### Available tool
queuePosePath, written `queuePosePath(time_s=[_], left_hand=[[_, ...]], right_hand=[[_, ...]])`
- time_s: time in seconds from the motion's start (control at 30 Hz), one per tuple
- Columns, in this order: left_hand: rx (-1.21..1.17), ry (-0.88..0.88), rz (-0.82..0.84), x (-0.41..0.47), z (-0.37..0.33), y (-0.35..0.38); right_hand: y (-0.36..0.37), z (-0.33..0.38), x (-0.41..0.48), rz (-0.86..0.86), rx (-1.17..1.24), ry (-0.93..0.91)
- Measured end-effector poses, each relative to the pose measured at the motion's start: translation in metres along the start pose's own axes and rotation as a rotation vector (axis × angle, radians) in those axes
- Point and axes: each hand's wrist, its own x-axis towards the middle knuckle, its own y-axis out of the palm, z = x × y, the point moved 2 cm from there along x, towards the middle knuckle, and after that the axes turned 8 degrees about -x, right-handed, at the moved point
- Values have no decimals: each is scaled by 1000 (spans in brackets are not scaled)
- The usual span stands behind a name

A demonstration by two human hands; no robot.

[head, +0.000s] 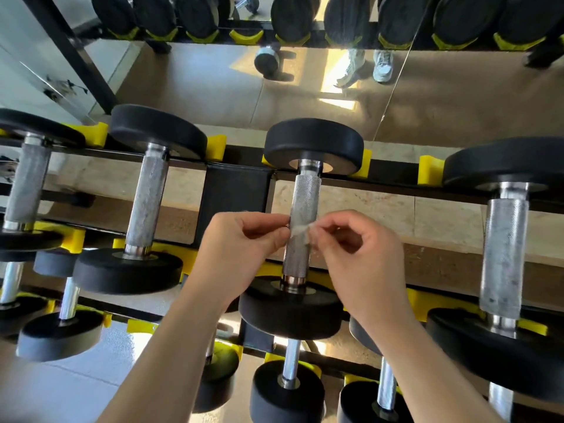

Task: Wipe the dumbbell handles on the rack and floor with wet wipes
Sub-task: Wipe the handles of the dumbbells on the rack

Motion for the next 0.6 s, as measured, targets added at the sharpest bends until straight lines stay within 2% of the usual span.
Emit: queuePosePath(time_s=[0.07, 0.17, 0.27, 0.4, 0.5, 0.57, 0.6], left_hand=[[132, 50, 33, -8, -3, 4], [386, 143, -82, -18, -10, 9], [494, 193, -192, -19, -10, 12], [702, 383, -208, -17, -8, 20], [599, 195, -130, -7, 0, 16], [393, -41, -66, 3, 10, 8], [280, -103, -60, 7, 13, 3]], right_hand=[[1, -1, -5, 66, 35, 58], [0, -7, -20, 185, 81, 158], [-4, -10, -18, 146, 92, 154], [-4, -4, -6, 82, 98, 100], [-5, 3, -2, 82, 223, 147], [-5, 5, 1, 55, 161, 143], [-4, 4, 3, 47, 119, 148]])
